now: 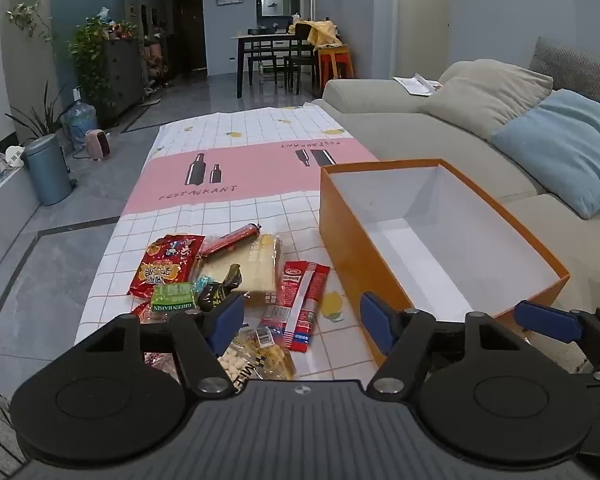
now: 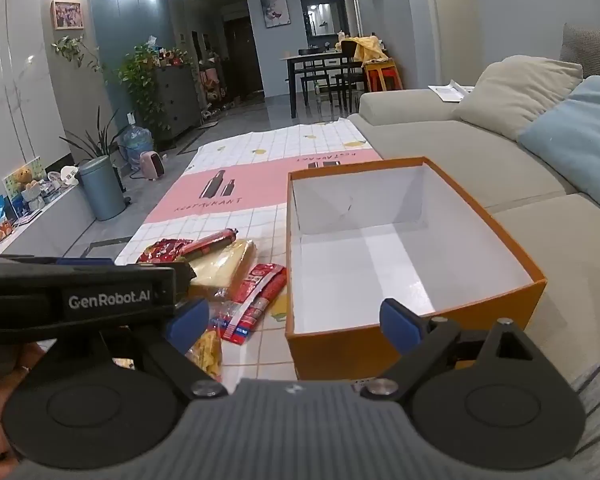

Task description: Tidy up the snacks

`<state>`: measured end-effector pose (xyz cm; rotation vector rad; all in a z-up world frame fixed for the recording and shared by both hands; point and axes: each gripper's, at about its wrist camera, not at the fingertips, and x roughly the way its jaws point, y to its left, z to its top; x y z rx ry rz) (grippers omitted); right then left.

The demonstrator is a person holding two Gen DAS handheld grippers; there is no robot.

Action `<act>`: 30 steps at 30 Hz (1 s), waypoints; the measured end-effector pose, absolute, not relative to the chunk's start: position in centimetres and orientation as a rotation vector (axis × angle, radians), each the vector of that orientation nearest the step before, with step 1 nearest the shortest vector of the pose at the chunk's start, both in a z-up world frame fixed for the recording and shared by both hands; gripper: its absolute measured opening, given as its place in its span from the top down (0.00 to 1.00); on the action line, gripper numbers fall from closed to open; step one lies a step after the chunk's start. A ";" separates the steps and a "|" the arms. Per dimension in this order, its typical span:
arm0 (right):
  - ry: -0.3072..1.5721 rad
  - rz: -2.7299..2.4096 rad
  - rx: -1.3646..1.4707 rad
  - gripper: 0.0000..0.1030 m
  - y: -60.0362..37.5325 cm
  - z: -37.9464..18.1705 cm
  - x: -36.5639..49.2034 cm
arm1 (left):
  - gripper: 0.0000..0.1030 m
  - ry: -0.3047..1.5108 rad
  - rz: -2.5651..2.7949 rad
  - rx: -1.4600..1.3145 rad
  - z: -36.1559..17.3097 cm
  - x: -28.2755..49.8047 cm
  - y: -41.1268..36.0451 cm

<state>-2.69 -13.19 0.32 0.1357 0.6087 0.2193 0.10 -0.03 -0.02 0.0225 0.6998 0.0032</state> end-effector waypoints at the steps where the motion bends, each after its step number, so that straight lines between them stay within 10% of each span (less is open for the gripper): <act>1: 0.614 0.216 0.132 0.12 -13.2 0.4 -2.7 | 0.24 0.697 0.008 0.023 0.0 0.2 0.0; 30: 0.653 0.196 0.125 0.12 -12.6 0.1 -2.5 | 0.20 0.681 0.010 0.027 -0.7 0.1 -0.7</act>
